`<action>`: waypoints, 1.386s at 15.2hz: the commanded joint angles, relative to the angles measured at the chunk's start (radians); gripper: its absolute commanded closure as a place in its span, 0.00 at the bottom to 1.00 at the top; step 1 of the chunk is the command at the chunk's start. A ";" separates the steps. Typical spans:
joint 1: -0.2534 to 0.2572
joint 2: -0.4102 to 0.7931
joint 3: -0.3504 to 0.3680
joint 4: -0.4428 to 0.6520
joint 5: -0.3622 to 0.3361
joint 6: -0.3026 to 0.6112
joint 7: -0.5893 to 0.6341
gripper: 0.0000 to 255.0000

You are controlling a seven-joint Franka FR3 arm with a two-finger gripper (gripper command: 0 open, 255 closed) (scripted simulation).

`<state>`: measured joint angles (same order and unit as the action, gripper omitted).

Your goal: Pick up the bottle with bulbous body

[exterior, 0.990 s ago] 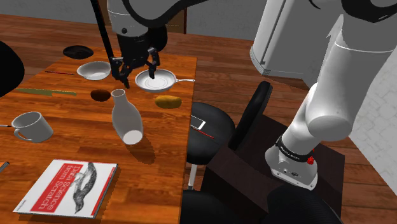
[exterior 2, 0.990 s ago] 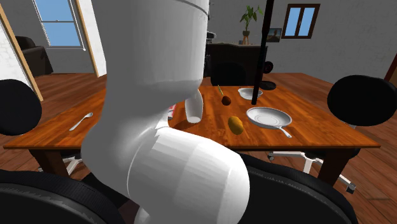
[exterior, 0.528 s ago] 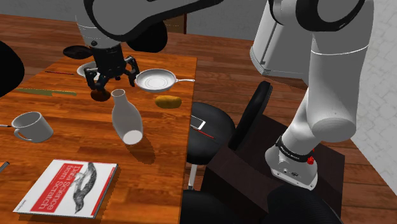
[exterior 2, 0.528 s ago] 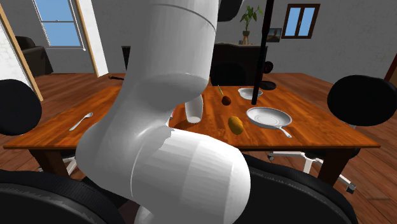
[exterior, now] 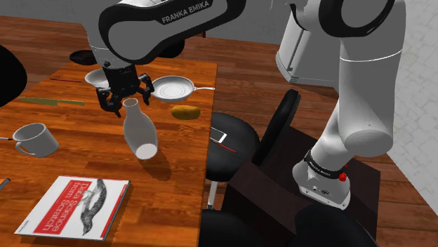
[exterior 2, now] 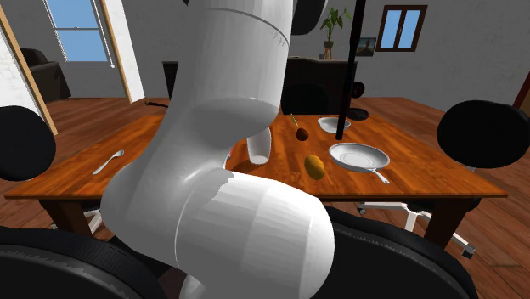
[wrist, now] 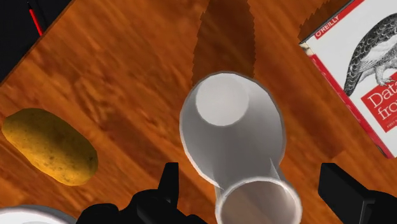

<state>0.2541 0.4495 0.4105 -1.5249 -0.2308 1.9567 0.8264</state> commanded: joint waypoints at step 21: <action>0.006 -0.022 0.008 0.112 0.015 -0.130 -0.015 1.00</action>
<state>0.2606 0.4291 0.4180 -1.4278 -0.2175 1.8421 0.8144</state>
